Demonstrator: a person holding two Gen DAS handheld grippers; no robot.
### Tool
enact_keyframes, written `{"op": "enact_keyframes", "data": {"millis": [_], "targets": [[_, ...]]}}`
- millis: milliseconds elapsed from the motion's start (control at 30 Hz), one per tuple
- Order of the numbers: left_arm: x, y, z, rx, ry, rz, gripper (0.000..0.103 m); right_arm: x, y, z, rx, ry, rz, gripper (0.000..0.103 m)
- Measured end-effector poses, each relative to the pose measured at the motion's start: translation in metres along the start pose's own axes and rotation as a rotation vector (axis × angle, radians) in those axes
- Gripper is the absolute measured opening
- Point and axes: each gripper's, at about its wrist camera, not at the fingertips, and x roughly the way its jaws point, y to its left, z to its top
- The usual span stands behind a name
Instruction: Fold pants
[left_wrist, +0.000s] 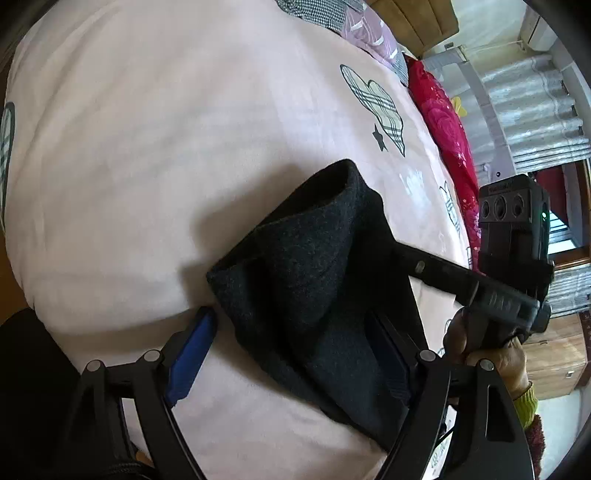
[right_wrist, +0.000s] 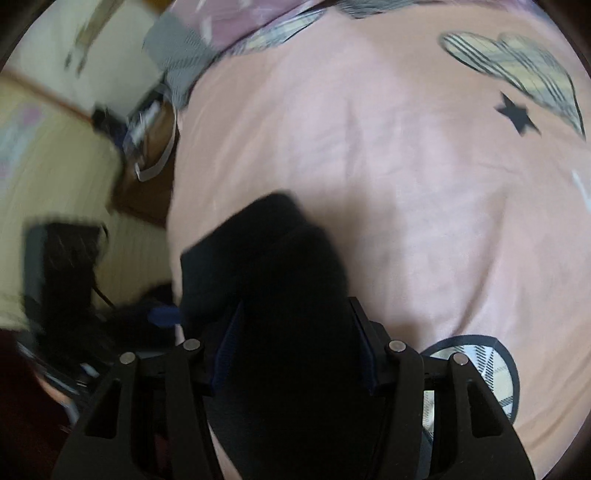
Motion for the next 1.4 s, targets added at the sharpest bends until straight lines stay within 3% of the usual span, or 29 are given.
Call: {"op": "enact_keyframes", "data": {"millis": [133,200,300,367,467,667,933,1133,1400], "targets": [[0.002,-0.008,0.0,0.027,-0.038,0.045,0.08,-0.002,-0.02,0.003,0.053,-0.014,0.01,0.054],[0.002,-0.01,0.0,0.052,-0.053,0.072,0.073,0.007,-0.02,0.005,0.045,0.014,0.036,0.046],[0.003,-0.013,0.001,0.098,-0.082,0.106,0.05,0.01,-0.019,0.008,0.05,0.006,0.073,0.036],[0.005,-0.012,0.003,0.127,-0.077,0.071,0.028,0.008,-0.021,0.007,0.062,-0.006,0.076,0.03],[0.001,-0.019,0.005,0.16,-0.078,0.021,0.019,-0.003,-0.022,0.001,0.078,-0.044,0.099,0.023],[-0.041,-0.071,-0.014,0.317,-0.144,-0.082,0.018,-0.053,-0.006,-0.025,0.09,-0.19,0.117,0.021],[-0.071,-0.167,-0.069,0.54,-0.132,-0.249,0.017,-0.155,0.006,-0.1,0.103,-0.438,0.124,0.021],[-0.054,-0.226,-0.121,0.671,-0.057,-0.307,0.017,-0.202,-0.016,-0.181,0.171,-0.582,0.11,0.021],[-0.021,-0.269,-0.206,0.843,0.049,-0.312,0.017,-0.21,-0.051,-0.28,0.313,-0.731,0.128,0.02]]}}
